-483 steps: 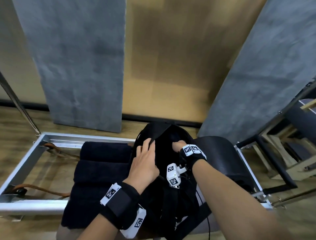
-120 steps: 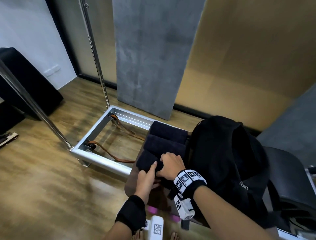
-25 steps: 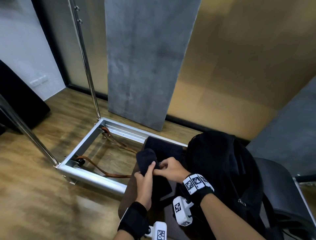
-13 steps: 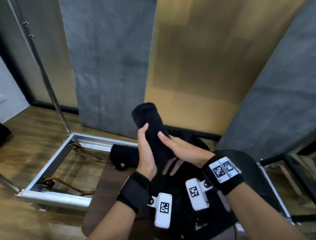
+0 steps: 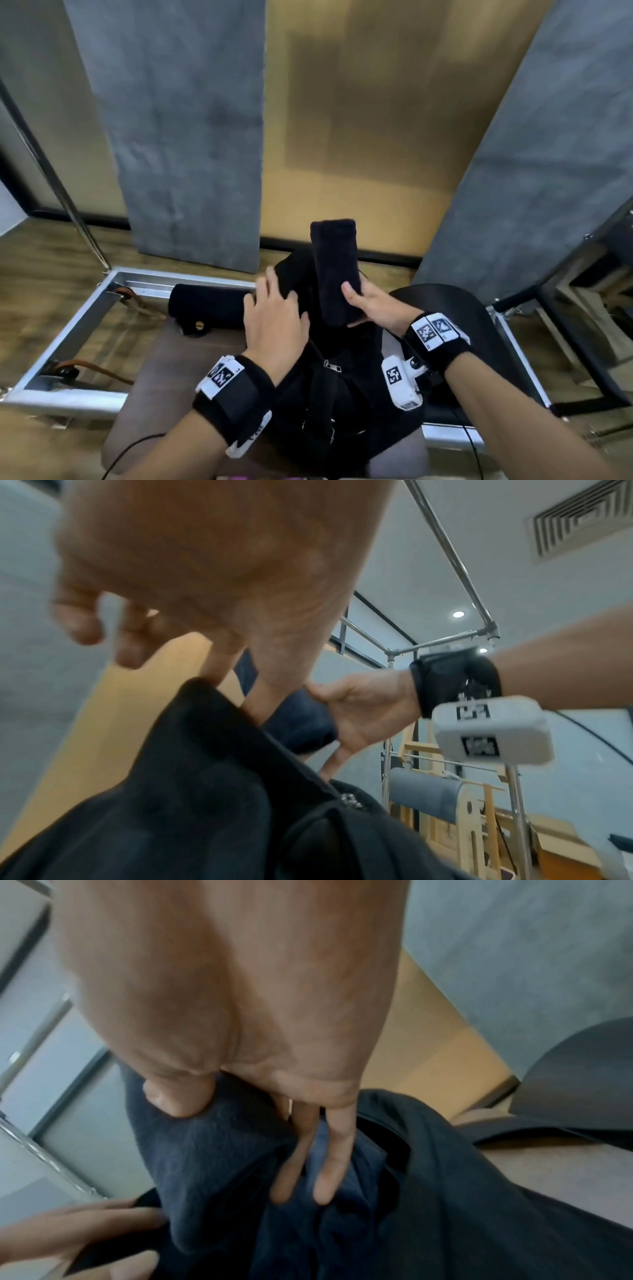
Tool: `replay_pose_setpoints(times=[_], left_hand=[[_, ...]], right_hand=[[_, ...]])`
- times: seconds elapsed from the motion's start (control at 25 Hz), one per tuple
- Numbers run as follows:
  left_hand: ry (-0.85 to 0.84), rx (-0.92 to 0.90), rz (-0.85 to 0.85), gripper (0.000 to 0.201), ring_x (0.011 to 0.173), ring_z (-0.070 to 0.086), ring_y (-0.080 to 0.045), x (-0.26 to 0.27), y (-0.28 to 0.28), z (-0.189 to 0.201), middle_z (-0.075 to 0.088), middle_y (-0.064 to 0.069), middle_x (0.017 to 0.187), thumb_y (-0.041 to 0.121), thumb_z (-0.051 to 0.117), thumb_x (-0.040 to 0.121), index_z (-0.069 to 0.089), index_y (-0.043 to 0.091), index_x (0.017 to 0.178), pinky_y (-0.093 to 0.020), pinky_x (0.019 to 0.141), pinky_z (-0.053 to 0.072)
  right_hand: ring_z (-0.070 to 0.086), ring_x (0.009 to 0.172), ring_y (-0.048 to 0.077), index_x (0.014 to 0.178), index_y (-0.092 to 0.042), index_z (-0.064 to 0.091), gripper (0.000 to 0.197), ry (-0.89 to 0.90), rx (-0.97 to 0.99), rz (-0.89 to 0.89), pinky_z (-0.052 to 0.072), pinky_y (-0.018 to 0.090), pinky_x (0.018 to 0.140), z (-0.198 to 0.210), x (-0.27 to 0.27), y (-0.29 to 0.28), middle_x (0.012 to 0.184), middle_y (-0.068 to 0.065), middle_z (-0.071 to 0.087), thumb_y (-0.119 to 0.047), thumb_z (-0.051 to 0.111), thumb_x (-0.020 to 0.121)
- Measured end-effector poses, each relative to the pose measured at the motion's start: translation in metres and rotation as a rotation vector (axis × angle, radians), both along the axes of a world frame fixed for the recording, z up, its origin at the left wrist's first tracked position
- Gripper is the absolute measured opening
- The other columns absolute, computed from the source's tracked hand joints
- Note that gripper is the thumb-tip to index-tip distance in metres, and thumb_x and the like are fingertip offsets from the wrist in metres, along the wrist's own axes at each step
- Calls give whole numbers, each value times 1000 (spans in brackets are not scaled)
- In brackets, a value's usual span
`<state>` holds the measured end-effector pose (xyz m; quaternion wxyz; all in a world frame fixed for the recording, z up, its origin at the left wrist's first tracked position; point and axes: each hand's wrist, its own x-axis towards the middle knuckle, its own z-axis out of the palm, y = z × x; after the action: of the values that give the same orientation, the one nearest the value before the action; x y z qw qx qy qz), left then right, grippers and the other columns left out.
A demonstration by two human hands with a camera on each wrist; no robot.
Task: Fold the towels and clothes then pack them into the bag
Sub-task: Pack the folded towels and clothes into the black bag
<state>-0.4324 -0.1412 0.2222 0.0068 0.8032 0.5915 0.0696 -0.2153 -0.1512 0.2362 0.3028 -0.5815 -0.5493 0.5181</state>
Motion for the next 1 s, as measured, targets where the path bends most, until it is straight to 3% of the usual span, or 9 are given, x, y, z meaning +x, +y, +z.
replay_pose_setpoints(times=[0.08, 0.16, 0.32, 0.44, 0.56, 0.68, 0.84, 0.92, 1.0], left_hand=[[-20, -166, 92, 39, 134, 41, -29, 5, -6, 4, 44, -7, 148, 40, 61, 97, 59, 23, 132, -42, 98, 42], [-126, -215, 45, 55, 135, 42, -26, 9, -8, 6, 39, -3, 149, 24, 62, 96, 44, 18, 148, -40, 96, 48], [-274, -209, 64, 79, 143, 36, -23, 13, -10, 12, 25, -1, 161, 11, 61, 95, 22, 14, 163, -36, 90, 52], [-280, -223, 63, 88, 146, 33, -23, 16, -14, 14, 20, 0, 165, 8, 61, 95, 12, 15, 167, -33, 91, 51], [-279, -234, 40, 86, 143, 32, -22, 14, -16, 15, 21, 2, 164, 6, 58, 95, 12, 17, 167, -30, 88, 51], [-219, -235, -12, 83, 135, 34, -23, 11, -18, 13, 26, 6, 161, 5, 57, 95, 17, 19, 167, -30, 82, 52], [-192, -262, -70, 82, 131, 35, -22, 9, -16, 7, 29, 9, 159, 8, 57, 95, 18, 21, 166, -34, 86, 52], [-201, -261, -79, 83, 129, 36, -22, 8, -15, 4, 30, 10, 158, 9, 57, 95, 18, 21, 167, -33, 86, 50], [-216, -244, -88, 82, 128, 37, -21, 9, -15, 0, 32, 10, 157, 10, 57, 95, 19, 22, 167, -32, 88, 48]], right_hand=[[57, 136, 18, 154, -35, 26, 53, 9, -19, 88, 50, 50, 109, -26, 3, 1, 150, -1, 54, -27, 52, 108], [48, 144, 17, 160, -25, 24, 66, -103, -35, 215, 38, 44, 121, -42, 11, 3, 156, 0, 49, -23, 61, 105], [37, 149, 11, 164, -25, 21, 83, -547, -95, 496, 27, 39, 126, -40, 33, 14, 163, -6, 40, -44, 67, 98], [46, 142, 15, 159, -29, 35, 72, -778, -113, 648, 36, 38, 120, -30, 32, 24, 157, -6, 48, -48, 67, 97], [52, 136, 24, 154, -36, 43, 64, -1027, -171, 706, 43, 42, 113, -31, 12, 30, 152, -2, 52, -47, 67, 95], [57, 133, 26, 150, -30, 50, 72, -1035, -168, 580, 47, 36, 105, -39, 2, 36, 145, 1, 59, -61, 70, 88], [67, 105, 23, 115, -19, 66, 81, -959, -157, 269, 41, 26, 63, -43, 6, 39, 104, -1, 67, -82, 76, 66], [66, 90, 21, 103, -20, 62, 84, -1028, -151, 197, 40, 29, 61, -42, 5, 35, 92, -5, 64, -89, 74, 56], [66, 84, 20, 98, -18, 62, 83, -1054, -132, 206, 47, 33, 64, -35, 2, 31, 92, -1, 68, -87, 76, 55]])
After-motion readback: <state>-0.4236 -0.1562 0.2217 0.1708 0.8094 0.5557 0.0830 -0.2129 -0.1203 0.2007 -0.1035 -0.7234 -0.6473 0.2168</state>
